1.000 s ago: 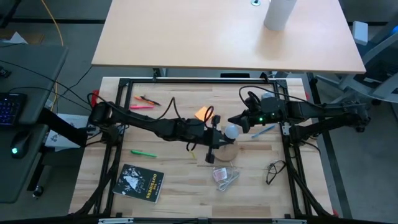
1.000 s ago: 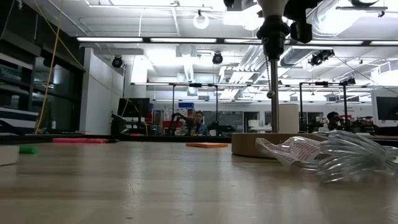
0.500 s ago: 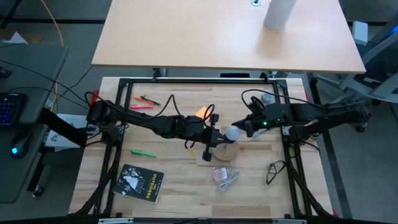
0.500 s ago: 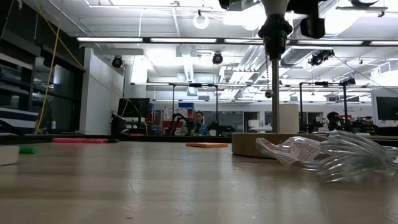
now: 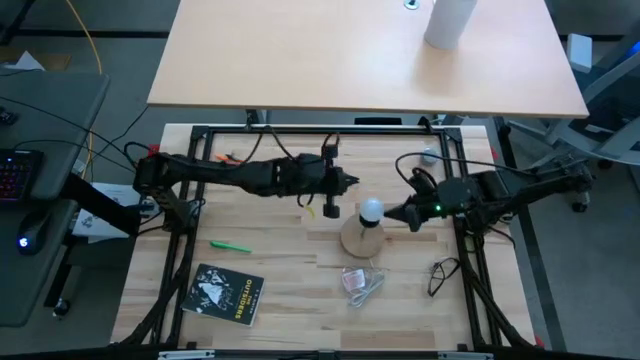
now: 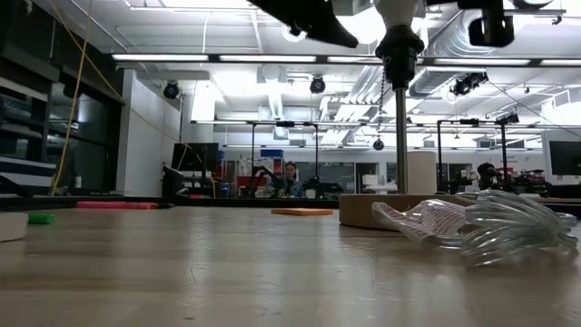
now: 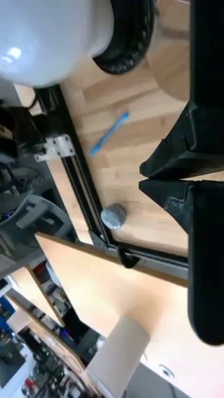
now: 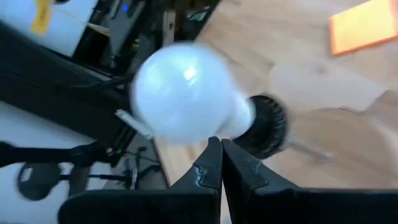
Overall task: Screw lightbulb
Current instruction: Insert the white lightbulb into the lamp
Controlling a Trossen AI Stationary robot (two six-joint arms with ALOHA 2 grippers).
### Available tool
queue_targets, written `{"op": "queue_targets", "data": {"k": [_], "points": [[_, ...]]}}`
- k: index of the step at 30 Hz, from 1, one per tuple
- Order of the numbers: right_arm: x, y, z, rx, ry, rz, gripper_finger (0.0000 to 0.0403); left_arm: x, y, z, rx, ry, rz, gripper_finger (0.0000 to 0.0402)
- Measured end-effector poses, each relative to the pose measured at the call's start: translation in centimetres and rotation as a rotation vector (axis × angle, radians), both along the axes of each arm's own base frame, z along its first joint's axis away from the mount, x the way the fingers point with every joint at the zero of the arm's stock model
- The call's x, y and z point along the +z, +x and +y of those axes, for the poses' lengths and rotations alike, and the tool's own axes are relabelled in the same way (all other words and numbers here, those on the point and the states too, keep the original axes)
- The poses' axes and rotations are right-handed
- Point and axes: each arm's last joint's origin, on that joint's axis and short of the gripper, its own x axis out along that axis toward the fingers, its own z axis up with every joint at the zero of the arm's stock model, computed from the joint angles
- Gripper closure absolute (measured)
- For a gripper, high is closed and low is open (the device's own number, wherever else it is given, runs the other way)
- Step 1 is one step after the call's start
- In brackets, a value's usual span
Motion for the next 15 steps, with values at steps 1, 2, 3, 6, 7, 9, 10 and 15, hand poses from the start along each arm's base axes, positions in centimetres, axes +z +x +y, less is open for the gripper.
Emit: {"op": "queue_targets", "data": {"k": [1, 2, 3, 6, 7, 9, 10, 15], "points": [[0.0, -0.1, 0.2, 0.006, 0.010, -0.001, 0.0403, 0.2, -0.3, 0.5, 0.011, -0.010, 0.002, 0.0402], [0.0, -0.2, 0.4, 0.012, 0.013, 0.006, 0.0403, 0.5, -0.5, 1.1, 0.025, -0.022, -0.009, 0.0402], [0.0, -0.2, 0.4, 0.017, 0.012, 0.008, 0.0403, 0.9, -0.8, 1.8, 0.046, -0.033, -0.019, 0.0402], [-0.3, -0.4, 0.4, -0.036, -0.036, 0.026, 0.0403, 1.9, -1.8, 2.9, 0.103, -0.077, -0.042, 0.0402], [-0.3, -0.5, 0.2, -0.067, -0.060, 0.030, 0.0403, 2.1, -2.0, 3.0, 0.106, -0.101, -0.047, 0.0402], [-0.2, -0.4, -0.3, -0.131, -0.119, 0.018, 0.0403, 2.8, -2.5, 2.6, 0.075, -0.159, -0.070, 0.0402], [-0.2, -0.4, -0.7, -0.159, -0.142, 0.015, 0.0403, 3.0, -2.7, 2.3, 0.053, -0.184, -0.082, 0.0402], [-0.1, 0.0, -2.4, -0.196, -0.174, 0.020, 0.0403, 2.5, -2.9, -0.9, -0.050, -0.287, -0.098, 0.0402]]}}
